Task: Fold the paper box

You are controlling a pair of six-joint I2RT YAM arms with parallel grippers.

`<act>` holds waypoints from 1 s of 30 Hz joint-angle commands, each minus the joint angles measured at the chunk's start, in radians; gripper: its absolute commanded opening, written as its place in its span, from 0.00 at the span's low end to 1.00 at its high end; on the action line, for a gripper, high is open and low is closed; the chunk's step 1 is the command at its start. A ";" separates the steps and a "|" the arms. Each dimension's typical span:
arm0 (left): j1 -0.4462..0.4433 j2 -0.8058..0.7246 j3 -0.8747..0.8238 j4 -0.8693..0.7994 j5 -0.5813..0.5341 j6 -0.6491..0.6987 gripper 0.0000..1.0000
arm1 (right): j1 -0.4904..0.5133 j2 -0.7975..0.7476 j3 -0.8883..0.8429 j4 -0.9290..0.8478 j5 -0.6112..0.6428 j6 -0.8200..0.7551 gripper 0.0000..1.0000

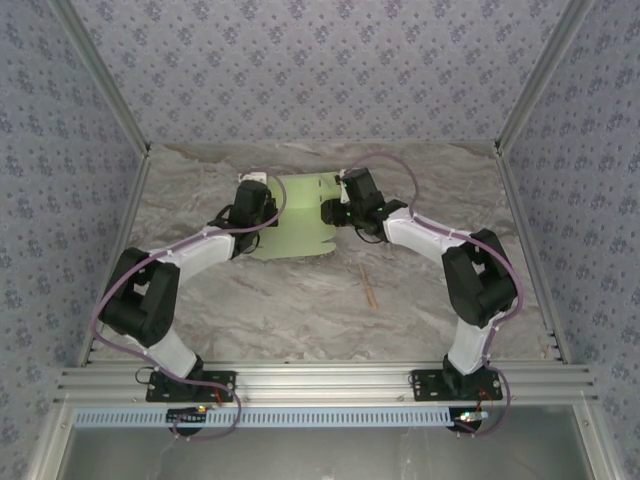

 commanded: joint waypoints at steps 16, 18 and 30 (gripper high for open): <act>-0.042 0.009 -0.005 0.011 0.048 0.043 0.00 | 0.063 0.055 0.093 0.062 0.163 -0.047 0.29; -0.042 0.010 -0.004 0.011 0.047 0.045 0.00 | 0.066 0.057 0.093 0.071 0.169 -0.056 0.27; -0.043 0.011 0.006 0.002 0.039 0.026 0.00 | 0.093 0.071 0.064 0.097 0.079 -0.071 0.24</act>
